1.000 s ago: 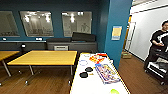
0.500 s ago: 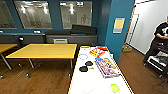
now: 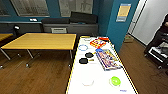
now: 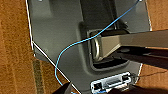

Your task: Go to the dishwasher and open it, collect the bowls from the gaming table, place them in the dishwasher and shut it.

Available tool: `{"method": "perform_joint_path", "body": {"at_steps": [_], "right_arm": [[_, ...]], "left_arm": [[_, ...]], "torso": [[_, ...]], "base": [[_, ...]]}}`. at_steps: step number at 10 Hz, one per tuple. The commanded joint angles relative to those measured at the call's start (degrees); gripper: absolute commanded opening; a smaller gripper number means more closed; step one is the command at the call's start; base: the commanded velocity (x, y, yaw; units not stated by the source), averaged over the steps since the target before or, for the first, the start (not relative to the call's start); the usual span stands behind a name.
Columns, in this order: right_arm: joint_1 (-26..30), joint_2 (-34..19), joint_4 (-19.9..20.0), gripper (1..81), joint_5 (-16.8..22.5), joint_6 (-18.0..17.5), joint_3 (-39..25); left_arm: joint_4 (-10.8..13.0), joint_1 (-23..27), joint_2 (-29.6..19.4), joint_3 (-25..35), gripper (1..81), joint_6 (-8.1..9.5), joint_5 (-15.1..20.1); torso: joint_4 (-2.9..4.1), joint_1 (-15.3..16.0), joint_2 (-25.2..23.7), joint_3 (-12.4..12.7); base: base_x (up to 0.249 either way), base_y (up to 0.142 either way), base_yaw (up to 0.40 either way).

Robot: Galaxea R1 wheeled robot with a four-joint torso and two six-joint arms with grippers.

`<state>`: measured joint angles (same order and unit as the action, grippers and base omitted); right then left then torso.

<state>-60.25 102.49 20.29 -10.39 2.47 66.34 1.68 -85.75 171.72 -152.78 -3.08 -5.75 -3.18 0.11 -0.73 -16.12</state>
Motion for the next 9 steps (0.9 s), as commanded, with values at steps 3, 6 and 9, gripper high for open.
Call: {"method": "perform_joint_path", "body": {"at_steps": [3,6,9], "right_arm": [[22.9,-8.0,9.5,81.1,17.3,-0.3,1.7],[27.9,-4.6,14.0,81.1,20.5,-0.2,8.5],[30.7,0.2,14.4,81.1,23.0,-0.2,14.7]], "left_arm": [[-0.8,1.0,-0.2,0.1,81.1,-0.08,3.5],[-1.1,1.0,-0.1,0.1,81.1,0.01,3.5],[-2.5,1.0,0.1,0.1,81.1,0.01,3.6]], "torso": [[0.00,0.0,0.0,-0.2],[0.00,0.0,0.0,-0.3],[0.00,0.0,0.0,-4.7]], "base": [[0.000,0.000,0.000],[0.000,0.000,0.000],[0.000,0.000,0.000]]}}
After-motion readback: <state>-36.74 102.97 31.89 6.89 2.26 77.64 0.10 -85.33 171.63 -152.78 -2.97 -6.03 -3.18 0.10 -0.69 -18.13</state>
